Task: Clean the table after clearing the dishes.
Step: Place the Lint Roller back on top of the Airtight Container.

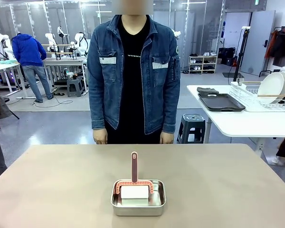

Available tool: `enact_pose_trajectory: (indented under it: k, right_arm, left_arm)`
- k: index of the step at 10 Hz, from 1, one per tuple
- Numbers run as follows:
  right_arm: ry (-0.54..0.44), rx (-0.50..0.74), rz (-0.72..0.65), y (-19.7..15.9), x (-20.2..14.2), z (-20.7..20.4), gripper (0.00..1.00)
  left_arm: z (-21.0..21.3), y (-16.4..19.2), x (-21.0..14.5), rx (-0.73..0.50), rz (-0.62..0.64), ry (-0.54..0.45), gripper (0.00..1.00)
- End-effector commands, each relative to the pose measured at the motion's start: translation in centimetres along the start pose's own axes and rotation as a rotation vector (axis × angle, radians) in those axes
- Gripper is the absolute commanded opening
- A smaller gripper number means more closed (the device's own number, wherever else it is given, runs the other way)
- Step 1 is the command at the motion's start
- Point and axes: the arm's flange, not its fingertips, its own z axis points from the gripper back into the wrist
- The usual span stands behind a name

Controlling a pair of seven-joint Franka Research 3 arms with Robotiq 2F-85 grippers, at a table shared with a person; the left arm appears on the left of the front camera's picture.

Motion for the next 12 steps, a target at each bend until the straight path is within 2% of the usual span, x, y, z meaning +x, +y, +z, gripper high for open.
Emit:
enact_pose_trajectory:
  k: [1, 12]
  right_arm:
    - [-0.003, 0.009, 0.005, 0.26, 0.08, -0.11, 1.00]
    - [-0.003, 0.009, 0.005, 0.26, 0.08, -0.11, 1.00]
  left_arm:
    - [-0.25, -0.28, -0.61, 0.021, 0.015, -0.005, 1.00]
    - [-0.25, -0.28, -0.61, 0.021, 0.015, -0.005, 1.00]
